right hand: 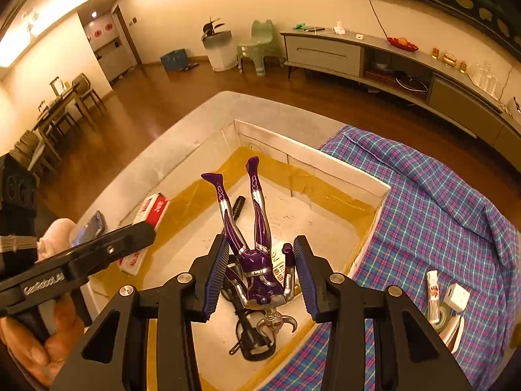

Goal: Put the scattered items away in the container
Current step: 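Open both grippers to drop the staple box and figure into the box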

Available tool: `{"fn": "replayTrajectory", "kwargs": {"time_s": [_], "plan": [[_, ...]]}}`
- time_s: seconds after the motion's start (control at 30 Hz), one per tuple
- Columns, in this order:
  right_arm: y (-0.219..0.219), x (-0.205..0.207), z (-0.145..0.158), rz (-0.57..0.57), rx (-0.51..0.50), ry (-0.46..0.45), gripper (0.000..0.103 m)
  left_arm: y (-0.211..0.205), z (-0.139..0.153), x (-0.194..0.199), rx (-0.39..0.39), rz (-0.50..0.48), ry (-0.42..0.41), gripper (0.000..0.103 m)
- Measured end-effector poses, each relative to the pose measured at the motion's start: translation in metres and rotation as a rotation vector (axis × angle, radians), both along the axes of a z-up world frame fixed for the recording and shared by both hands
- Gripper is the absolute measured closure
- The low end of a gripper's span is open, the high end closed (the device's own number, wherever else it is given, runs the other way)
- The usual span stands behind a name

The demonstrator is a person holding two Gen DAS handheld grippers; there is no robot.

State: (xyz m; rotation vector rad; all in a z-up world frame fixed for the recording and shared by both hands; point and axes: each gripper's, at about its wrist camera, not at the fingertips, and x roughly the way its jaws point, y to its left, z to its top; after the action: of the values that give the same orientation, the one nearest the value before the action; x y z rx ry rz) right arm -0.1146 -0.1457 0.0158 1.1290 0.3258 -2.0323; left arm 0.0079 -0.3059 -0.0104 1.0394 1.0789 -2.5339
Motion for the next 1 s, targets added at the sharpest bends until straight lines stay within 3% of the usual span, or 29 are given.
{"fn": "replayTrajectory", "kwargs": {"time_s": [0.2,0.6,0.77,1.0], "plan": [[-0.019,-0.013,-0.011,0.011,0.069,0.014,0.06,0.003,-0.011,-0.003,-0.026,0.04,-0.088,0.064],[-0.049,-0.034,-0.033,0.013,0.216,0.052,0.065,-0.001,-0.025,-0.004,-0.005,0.074,-0.162,0.063],[-0.052,-0.034,-0.036,0.015,0.225,0.058,0.065,-0.006,-0.027,-0.002,0.009,0.098,-0.175,0.054],[-0.047,-0.033,-0.039,0.015,0.206,0.031,0.065,-0.004,-0.026,-0.001,0.01,0.089,-0.168,0.052]]}}
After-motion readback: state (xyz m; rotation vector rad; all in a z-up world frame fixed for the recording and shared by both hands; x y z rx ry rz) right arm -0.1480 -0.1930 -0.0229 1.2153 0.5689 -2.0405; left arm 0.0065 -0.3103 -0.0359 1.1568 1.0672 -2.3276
